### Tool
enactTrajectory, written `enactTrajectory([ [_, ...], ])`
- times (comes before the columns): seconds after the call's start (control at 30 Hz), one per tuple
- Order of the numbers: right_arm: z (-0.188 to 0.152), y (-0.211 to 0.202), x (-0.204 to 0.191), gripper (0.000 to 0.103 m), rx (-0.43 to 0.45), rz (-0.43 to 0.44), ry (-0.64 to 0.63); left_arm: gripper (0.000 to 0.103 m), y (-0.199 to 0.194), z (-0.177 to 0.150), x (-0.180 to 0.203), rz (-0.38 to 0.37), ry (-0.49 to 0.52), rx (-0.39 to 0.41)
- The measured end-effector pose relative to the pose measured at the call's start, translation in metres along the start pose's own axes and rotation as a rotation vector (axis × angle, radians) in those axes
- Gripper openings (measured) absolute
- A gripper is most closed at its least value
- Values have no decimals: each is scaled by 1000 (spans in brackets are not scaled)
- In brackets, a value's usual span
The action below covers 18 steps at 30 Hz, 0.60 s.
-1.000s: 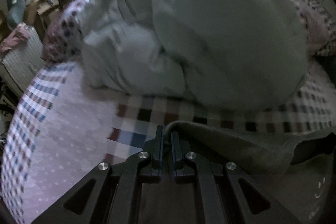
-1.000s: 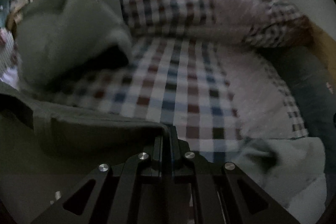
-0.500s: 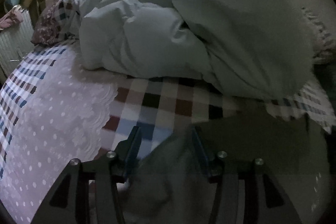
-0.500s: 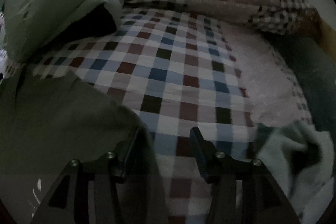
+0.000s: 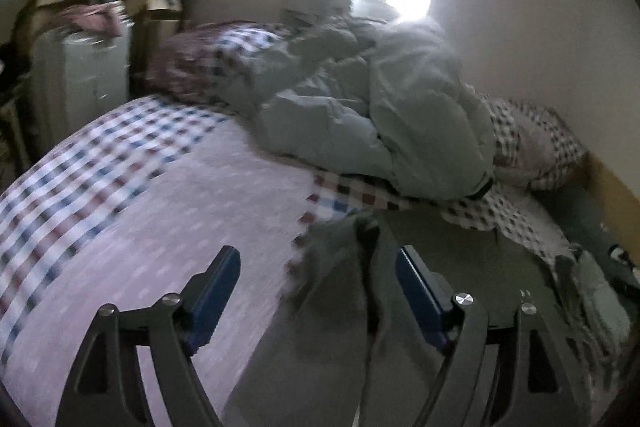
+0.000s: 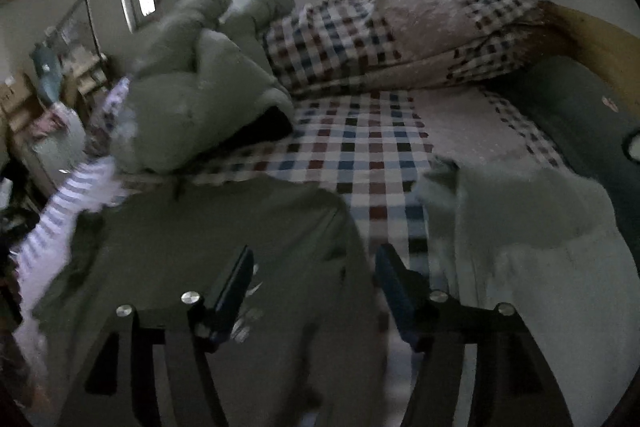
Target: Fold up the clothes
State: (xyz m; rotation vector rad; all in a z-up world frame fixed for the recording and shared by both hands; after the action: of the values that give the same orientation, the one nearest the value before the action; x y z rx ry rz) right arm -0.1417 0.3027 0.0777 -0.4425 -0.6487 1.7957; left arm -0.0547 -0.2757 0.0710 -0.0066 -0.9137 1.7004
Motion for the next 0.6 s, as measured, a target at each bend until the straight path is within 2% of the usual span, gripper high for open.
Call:
enactTrajectory([
  [0.17,-39,-70,-27,72,24,30,49,84,-62,-38,-34,3,-73,-20],
  [0.33,-77,-117,-65,73,30,62,83,84,-81,-78,-63,-66,-293,-66],
  [0.43,-98,-135,-90,73,27,95,104,84,-76,-92,-71,-126,-426,-75],
  [0.6,-125,-153,-133,73,-2,126,88,84,-50,-120,-77,-324,-756,-174],
])
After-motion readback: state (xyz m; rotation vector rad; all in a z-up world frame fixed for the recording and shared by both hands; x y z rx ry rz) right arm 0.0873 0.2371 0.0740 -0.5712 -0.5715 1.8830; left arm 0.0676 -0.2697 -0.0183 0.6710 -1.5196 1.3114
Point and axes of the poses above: each gripper's, at about its wrist camera, not at the fingertips, and y roughly the way its jaws point, x to its right, z to its top, the point moved 10 cm from there along y, roughly the way its jaws point, and after that the axes turned 14 degrees about -y, right-handed, at the moved point
